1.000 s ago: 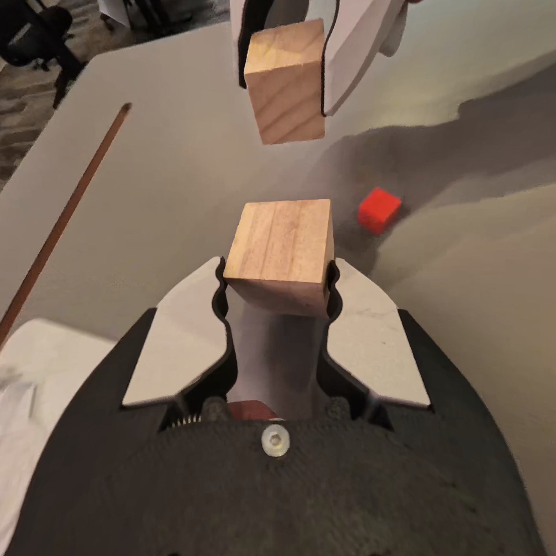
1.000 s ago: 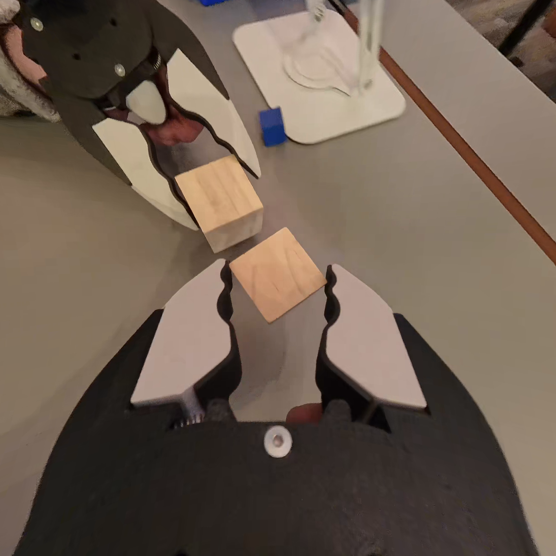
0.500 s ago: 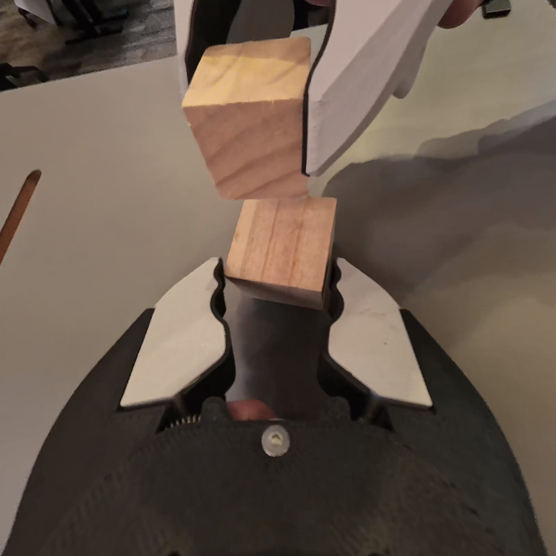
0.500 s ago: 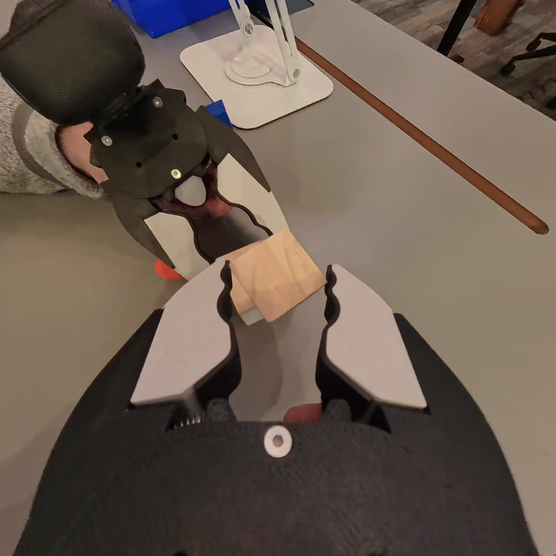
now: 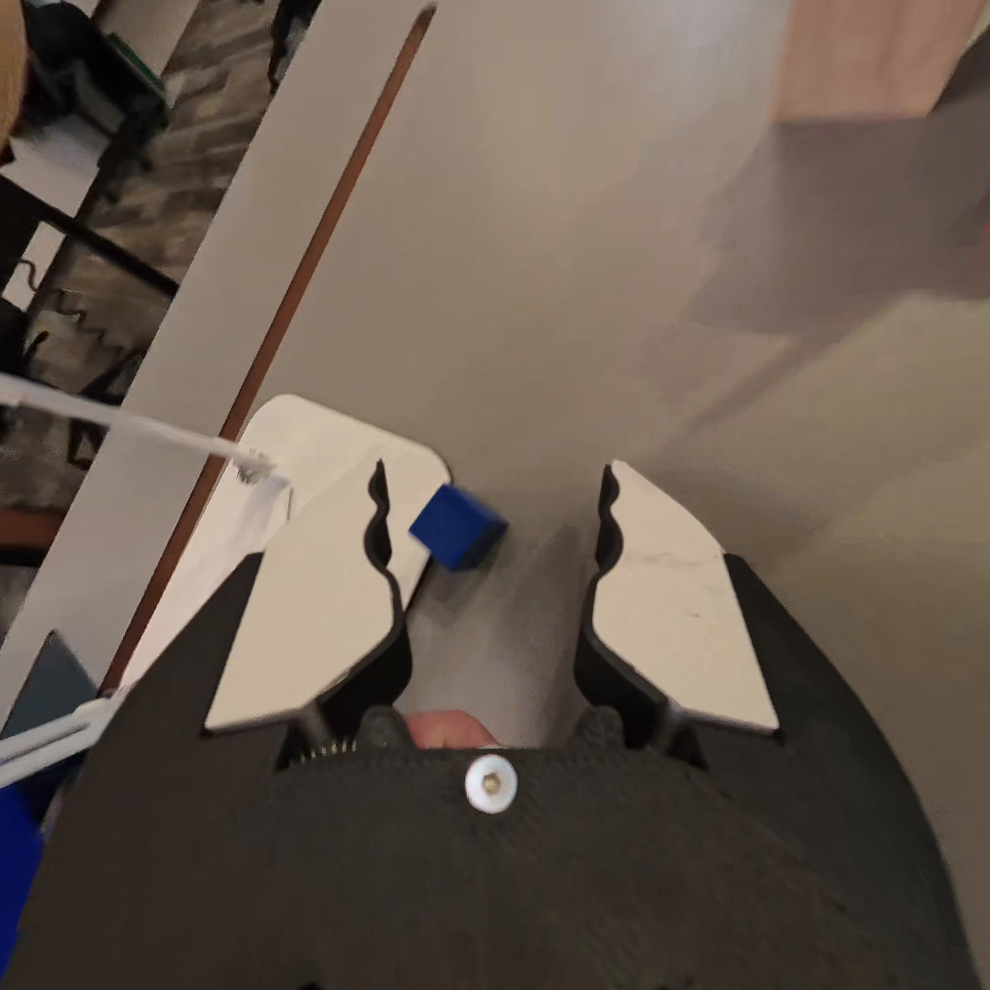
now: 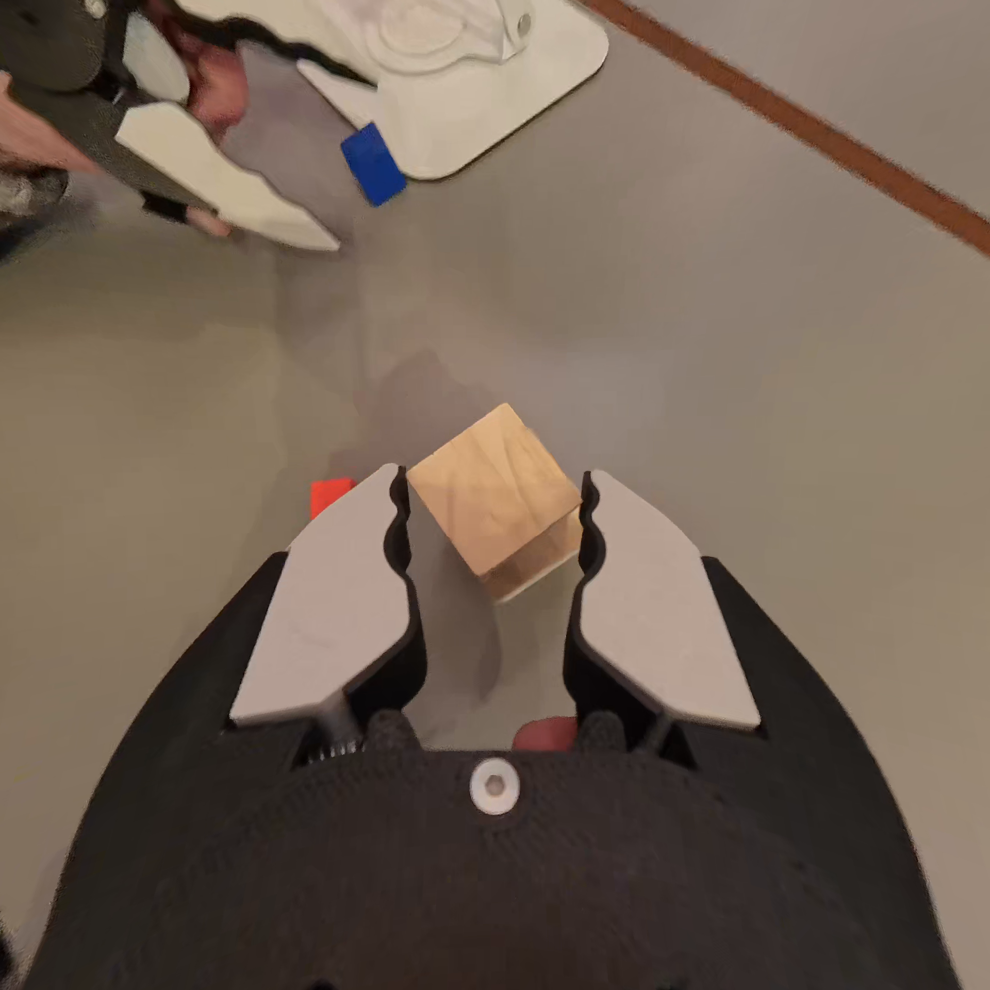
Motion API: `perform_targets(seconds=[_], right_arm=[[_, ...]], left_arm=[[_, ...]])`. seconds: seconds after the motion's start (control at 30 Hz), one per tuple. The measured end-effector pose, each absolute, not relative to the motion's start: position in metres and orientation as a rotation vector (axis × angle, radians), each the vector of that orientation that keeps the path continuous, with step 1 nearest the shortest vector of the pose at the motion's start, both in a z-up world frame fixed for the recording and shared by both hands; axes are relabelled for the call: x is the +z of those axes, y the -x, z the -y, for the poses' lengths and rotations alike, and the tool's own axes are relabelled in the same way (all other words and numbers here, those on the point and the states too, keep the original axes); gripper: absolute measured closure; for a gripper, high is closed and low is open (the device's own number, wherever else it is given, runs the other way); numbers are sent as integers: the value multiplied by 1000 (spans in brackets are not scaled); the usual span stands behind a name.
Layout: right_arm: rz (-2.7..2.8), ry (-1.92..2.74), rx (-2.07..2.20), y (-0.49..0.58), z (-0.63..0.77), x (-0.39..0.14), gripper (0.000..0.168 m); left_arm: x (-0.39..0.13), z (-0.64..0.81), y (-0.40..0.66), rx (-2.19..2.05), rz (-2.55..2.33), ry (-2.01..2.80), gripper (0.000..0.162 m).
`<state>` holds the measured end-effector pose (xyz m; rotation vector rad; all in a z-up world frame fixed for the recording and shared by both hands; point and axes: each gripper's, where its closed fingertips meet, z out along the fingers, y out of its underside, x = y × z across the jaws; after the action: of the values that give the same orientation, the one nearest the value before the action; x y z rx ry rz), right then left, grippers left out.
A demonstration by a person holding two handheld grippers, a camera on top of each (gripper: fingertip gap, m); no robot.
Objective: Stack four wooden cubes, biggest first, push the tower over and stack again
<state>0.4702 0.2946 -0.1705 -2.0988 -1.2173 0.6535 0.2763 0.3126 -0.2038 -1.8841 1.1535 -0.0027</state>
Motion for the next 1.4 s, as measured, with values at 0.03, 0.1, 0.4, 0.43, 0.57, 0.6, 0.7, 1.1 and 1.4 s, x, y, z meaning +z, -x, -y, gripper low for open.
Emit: perform_targets(seconds=[0.03, 0.1, 0.4, 0.43, 0.57, 0.6, 0.7, 1.1, 1.4], right_arm=[[1202, 2090, 661, -472, -294, -167, 91], [1171, 2039, 662, -477, -294, -154, 80], [1144, 1865, 669, -491, -284, -128, 91], [1153, 1853, 674, -491, -282, -127, 93], [1261, 1779, 752, -479, -257, -121, 109], [1317, 1753, 787, -473, -245, -123, 112], [1446, 1725, 833, -455, -216, -138, 118], [1624, 1965, 562, -426, -220, -233, 132], [1617, 1783, 843, -449, -199, -190, 146]], left_arm=[[-207, -314, -268, 16, -1161, 1896, 87], [-209, -319, -254, 38, -1136, 1917, 86], [-226, -328, -257, -37, -1342, 1877, 108], [-227, -330, -258, -49, -1358, 1872, 113], [-231, -328, -266, -172, -1388, 1870, 128], [-229, -323, -269, -204, -1401, 1876, 128], [-210, -312, -283, -273, -1381, 1843, 129], [-147, -290, -394, -405, -1409, 1658, 129], [-110, -296, -461, -582, -1349, 1609, 129]])
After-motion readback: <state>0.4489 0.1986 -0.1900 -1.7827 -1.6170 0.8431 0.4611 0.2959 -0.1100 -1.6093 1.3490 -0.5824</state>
